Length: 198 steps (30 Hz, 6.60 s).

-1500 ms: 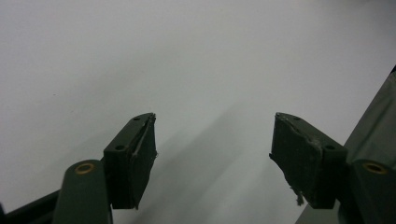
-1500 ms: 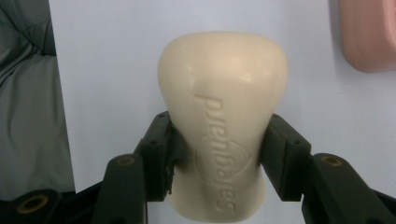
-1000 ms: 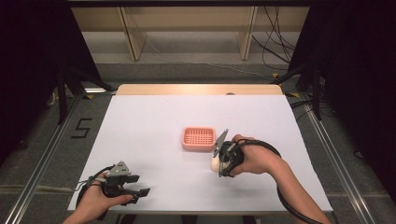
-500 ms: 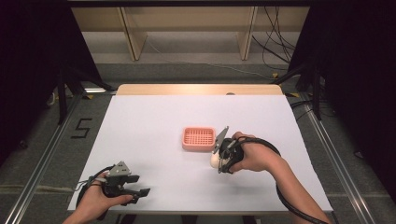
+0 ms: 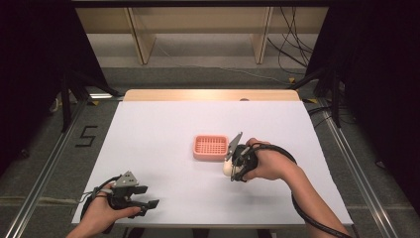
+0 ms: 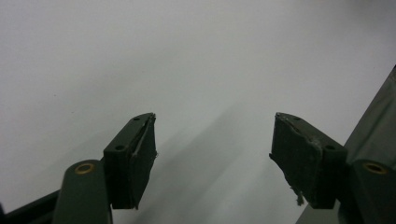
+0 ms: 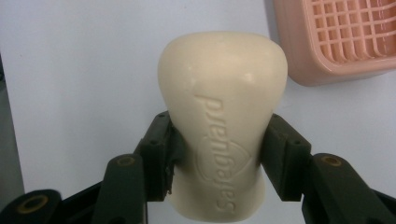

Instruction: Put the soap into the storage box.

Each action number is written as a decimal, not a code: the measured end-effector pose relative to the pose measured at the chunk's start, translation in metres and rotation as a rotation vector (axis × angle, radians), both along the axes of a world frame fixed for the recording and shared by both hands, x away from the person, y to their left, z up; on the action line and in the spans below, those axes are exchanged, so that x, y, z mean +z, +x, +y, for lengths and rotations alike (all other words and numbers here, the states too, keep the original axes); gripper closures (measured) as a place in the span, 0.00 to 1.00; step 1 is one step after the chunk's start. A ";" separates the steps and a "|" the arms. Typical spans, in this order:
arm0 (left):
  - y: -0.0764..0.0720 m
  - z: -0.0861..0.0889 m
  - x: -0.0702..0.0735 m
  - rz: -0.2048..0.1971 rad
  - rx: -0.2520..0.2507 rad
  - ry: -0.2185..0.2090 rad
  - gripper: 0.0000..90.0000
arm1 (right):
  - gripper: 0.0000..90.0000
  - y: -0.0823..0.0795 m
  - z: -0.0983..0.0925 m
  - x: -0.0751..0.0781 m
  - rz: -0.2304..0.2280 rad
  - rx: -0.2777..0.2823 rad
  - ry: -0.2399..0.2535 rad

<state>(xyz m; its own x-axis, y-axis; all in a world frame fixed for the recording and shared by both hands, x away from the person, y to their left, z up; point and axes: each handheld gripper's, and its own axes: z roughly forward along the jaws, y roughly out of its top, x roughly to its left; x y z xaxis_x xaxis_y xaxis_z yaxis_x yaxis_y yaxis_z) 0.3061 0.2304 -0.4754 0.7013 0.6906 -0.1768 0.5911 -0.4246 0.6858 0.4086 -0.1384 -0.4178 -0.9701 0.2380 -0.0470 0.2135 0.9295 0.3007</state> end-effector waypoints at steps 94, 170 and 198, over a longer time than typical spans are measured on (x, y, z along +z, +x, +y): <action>0.000 0.000 0.000 0.005 0.005 0.004 0.34 | 0.56 0.037 0.008 0.019 -0.083 -0.062 0.069; 0.001 0.001 0.001 0.001 -0.011 0.007 0.34 | 0.56 0.076 0.017 0.022 -0.124 -0.073 0.083; 0.001 0.001 0.001 -0.001 -0.012 0.003 0.34 | 0.56 0.085 0.030 0.025 -0.119 -0.071 0.064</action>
<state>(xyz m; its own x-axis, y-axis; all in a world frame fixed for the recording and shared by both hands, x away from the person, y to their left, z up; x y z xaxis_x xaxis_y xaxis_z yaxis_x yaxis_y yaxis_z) 0.3070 0.2311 -0.4740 0.7097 0.6826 -0.1740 0.5854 -0.4341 0.6847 0.4934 -0.1088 -0.3928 -0.9392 0.3122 -0.1433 0.2373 0.8913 0.3864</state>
